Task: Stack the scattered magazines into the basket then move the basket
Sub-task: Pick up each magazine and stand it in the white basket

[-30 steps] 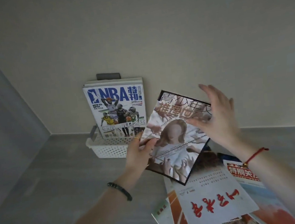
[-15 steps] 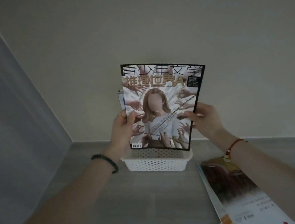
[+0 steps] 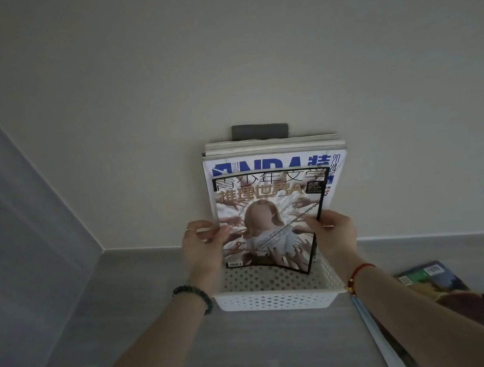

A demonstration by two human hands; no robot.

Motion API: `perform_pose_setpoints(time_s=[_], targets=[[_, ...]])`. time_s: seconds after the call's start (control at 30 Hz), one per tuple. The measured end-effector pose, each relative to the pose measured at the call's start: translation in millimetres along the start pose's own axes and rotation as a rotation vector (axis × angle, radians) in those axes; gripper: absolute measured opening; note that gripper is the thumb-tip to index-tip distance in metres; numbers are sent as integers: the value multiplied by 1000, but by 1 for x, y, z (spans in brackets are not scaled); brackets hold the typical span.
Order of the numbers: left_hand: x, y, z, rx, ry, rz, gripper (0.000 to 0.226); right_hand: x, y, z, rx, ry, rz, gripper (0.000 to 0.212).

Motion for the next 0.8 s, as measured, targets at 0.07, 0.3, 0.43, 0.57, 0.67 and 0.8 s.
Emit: perform_pose_setpoints(time_s=[0.07, 0.3, 0.43, 0.57, 0.67, 0.8], targets=[[5, 3, 5, -5, 4, 43, 17, -1, -2, 2, -17, -22, -24, 7], [3, 4, 10, 4, -9, 178, 18, -6, -6, 6, -4, -87, -37, 19], [2, 0, -3, 28, -5, 192, 20, -23, -4, 8, -8, -40, -109, 19], [10, -5, -25, 48, 52, 185, 20, -55, 10, 3, -45, 13, -79, 9], [26, -10, -49, 42, 111, 199, 16, -96, 17, -6, -68, 23, -58, 5], [55, -6, -93, -33, 226, 140, 30, -163, 18, -19, -64, 30, -35, 7]])
Point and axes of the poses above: each hand's wrist, its own z-axis towards the middle knuckle, its own x-axis out of the palm, y = z × x, the point moved 7 cm from there along z, towards the middle knuckle, and after that the axes turned 2 degrees about -z, right-handed, at the moved point
